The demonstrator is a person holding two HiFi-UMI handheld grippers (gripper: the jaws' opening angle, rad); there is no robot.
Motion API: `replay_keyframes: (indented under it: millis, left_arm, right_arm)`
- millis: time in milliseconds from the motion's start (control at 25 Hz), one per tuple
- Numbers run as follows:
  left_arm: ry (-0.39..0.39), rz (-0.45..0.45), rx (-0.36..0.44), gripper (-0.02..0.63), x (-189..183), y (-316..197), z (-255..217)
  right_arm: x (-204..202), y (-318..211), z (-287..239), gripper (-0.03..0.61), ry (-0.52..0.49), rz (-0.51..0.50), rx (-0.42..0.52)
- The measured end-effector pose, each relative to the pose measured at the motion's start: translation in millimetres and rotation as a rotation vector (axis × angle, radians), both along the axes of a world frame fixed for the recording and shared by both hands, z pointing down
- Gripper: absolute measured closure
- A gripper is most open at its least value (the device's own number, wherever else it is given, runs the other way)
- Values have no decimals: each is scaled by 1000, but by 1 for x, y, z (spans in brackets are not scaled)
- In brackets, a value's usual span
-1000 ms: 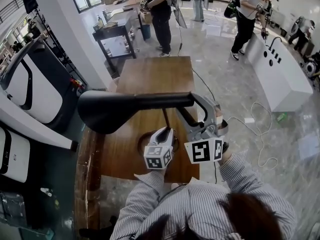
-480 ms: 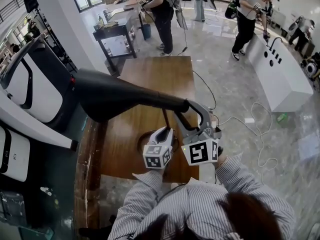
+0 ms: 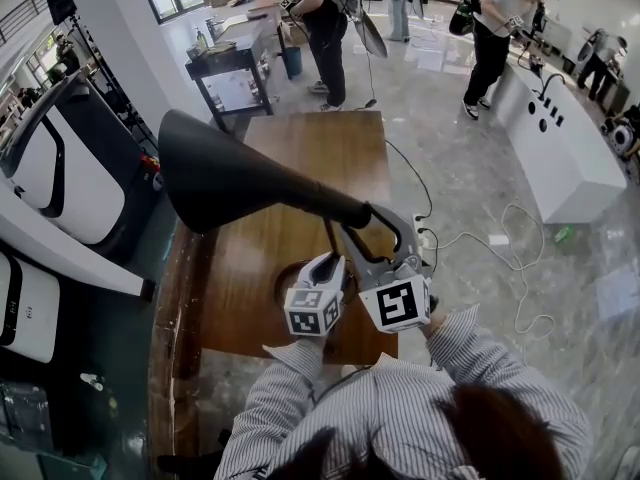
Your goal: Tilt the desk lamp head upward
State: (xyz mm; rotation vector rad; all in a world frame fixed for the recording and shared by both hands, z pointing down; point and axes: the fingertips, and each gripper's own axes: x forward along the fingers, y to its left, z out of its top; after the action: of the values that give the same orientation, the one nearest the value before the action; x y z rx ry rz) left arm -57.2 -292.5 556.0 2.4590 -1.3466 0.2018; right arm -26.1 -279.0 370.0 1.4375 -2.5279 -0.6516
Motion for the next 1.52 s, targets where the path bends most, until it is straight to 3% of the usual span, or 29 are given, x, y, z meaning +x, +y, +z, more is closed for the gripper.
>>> replay_keyframes:
  millis: [440,760,880,1160,1320,1400,1520]
  left_arm:
    - [-6,3,-4,558,-1,0,0]
    - [35,1,-31,547,-1,2,-3]
    - [60,-20,-39,543,-2,7,-6]
    - [98,-66,-3,543,-10,24,-26]
    - [49,-63,30,543,-7,39,-32]
    - [30,-68,32,554,-9,44,-31]
    - [62,-65,11,587,-10,51,-30]
  right_arm:
    - [-2,0,2,377,-21,-12,-11]
    - [1,4,3,377,38,-33,20]
    - [5,5,4,377,13,-59,19]
    - [18,11,40,377,-82,-125,-136]
    - [17,21,75,383,-152,-171,-280]
    - [15,26,86,430,-182,-191,-342]
    - [13,38,102,504,-210,-214,-422]
